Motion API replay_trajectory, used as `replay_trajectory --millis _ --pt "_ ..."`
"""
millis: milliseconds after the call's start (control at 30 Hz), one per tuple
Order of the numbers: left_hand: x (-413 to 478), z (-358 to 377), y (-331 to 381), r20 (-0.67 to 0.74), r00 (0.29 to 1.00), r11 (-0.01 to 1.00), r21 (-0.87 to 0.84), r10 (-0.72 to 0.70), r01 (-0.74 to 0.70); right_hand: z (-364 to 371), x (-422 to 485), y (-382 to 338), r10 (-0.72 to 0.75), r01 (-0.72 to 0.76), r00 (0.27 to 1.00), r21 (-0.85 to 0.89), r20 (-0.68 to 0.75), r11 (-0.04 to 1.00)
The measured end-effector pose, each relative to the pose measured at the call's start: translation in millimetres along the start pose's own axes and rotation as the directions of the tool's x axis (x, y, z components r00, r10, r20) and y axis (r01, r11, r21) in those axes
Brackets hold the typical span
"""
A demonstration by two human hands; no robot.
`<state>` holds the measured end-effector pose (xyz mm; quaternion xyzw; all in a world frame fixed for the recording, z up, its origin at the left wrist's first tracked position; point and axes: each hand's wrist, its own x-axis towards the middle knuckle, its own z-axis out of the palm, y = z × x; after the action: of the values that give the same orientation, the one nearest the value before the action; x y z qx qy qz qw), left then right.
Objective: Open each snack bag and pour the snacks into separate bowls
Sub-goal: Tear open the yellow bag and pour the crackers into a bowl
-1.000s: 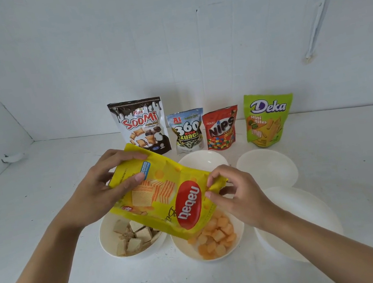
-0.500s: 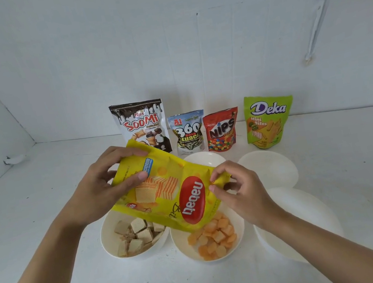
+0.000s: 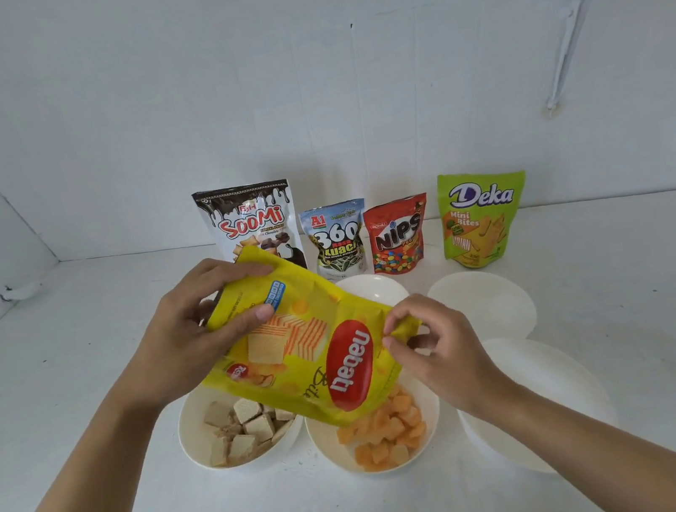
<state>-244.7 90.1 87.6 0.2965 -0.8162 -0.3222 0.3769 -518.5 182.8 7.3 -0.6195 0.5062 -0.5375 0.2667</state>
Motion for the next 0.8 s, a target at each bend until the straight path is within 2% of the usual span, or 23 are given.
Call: replay_trajectory --millis 67,233,367,500,700,800 --pt "2 1 0 -0.025 1.000 1.000 0.007 -0.002 0.002 0 1 -1 0.004 -0.001 0.997 0.041 -0.075 0.999" --pt "3 1 -2 -0.010 1.000 0.999 0.036 0.009 -0.009 1 0 2 0.001 -0.001 1.000 -0.007 -0.002 1.000" --pt "3 2 -2 -0.016 1.000 1.000 0.028 0.011 -0.010 -1 1 3 0.006 -0.002 0.995 0.040 -0.095 0.999" --pt "7 1 1 -0.011 0.999 0.997 0.070 0.039 -0.038 3 -4 7 0.021 -0.020 0.997 -0.015 0.074 1.000" --pt "12 6 5 -0.037 0.998 0.999 0.018 0.047 -0.046 4 -2 10 0.066 -0.058 0.995 0.109 -0.077 0.992" --pt "13 9 8 -0.088 0.995 0.998 0.030 0.054 -0.051 4 -2 9 0.095 -0.091 0.995 0.141 -0.023 0.986"
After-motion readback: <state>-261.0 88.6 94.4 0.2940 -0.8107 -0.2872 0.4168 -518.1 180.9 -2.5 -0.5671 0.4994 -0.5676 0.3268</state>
